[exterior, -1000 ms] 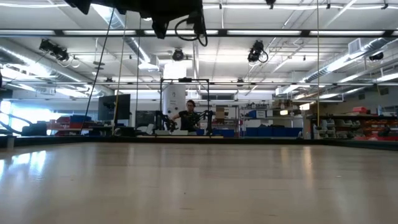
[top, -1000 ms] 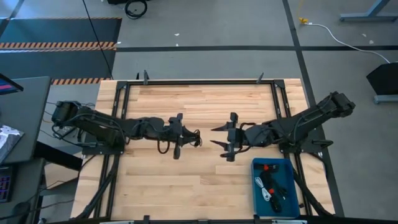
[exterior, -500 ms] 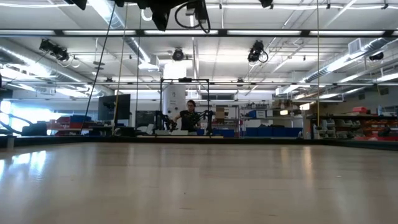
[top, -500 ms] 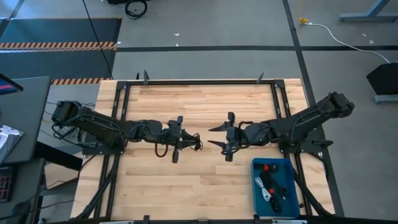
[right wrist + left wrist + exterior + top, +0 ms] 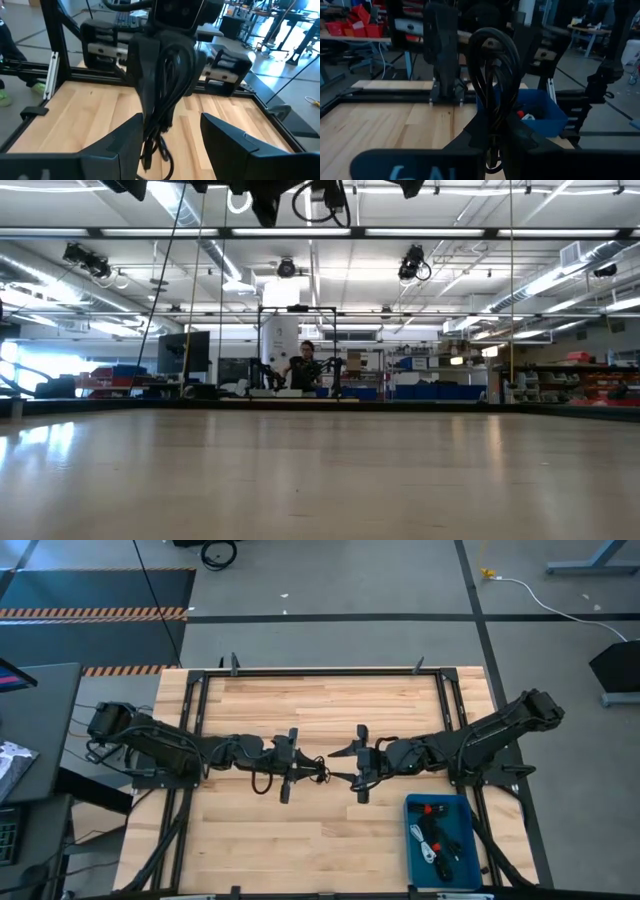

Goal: Pick and place USB-C Cables
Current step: Put the black USB cable into the blue bin

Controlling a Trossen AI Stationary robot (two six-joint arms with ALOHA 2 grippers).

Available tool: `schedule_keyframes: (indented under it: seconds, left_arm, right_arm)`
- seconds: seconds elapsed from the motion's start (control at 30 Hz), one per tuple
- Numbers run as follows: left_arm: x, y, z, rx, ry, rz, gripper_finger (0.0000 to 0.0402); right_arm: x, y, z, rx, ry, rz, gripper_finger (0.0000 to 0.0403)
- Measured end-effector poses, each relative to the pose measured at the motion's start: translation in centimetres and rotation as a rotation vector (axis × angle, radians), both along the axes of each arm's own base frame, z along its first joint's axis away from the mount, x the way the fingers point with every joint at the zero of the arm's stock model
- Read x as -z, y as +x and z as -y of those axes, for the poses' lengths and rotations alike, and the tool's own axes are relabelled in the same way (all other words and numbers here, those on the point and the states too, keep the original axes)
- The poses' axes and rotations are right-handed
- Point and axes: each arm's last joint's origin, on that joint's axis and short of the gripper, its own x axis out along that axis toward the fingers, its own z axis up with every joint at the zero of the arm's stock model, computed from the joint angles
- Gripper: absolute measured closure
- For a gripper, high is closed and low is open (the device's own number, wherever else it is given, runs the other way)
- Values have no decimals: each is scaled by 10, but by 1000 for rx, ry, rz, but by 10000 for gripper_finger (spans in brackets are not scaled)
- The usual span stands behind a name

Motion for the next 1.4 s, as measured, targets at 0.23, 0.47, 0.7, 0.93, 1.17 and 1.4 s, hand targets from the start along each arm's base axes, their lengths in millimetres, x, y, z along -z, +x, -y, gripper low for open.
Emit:
schedule_keyframes:
  seconds: [0.23,0.47,0.7,0.93,1.17,1.4]
  left_arm:
    - [-3,0,2,6,-5,27,363]
    - [-4,0,1,5,1,37,363]
    - [-2,0,4,17,50,37,363]
    - [-1,0,3,15,48,26,363]
    - [1,0,3,13,56,5,363]
    - [1,0,3,12,59,-1,363]
  right_arm:
    - [-1,-1,0,1,-1,3,199]
    - [-1,0,-1,-32,8,7,199]
    - [1,11,-5,-88,40,73,199]
    - [6,16,-6,-85,13,80,199]
    - [3,19,-5,-76,10,136,199]
    - [5,23,-4,-72,10,137,199]
